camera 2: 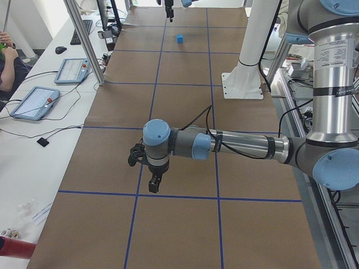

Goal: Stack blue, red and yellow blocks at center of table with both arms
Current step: 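Lower the right gripper over the blue cube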

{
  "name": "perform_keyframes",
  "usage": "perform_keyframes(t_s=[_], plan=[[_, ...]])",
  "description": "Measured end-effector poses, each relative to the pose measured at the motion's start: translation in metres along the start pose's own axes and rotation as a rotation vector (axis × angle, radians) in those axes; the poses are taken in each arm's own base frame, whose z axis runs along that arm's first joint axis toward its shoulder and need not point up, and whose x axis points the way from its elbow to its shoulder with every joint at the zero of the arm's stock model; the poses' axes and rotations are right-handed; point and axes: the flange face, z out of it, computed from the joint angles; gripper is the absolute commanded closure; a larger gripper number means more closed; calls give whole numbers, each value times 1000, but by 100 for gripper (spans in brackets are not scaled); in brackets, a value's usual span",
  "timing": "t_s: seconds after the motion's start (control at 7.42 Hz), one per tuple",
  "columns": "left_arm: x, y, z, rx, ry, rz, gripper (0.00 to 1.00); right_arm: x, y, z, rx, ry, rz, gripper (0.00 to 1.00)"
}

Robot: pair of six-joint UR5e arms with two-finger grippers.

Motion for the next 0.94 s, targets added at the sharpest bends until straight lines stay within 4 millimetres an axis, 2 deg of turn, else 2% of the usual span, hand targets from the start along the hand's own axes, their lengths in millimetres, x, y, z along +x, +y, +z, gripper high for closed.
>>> perform_keyframes(t_s=[0.4,0.67,0.94], plan=[[1,-3,-2,3,-3,1,0,-33,12,31,13,-42,124,1],[1,-3,-2,3,-3,-3,0,-44,15,43,-3,-47,152,1],[2,-4,-2,5,0,-3,0,-56,20,62,-23,-12,151,1]])
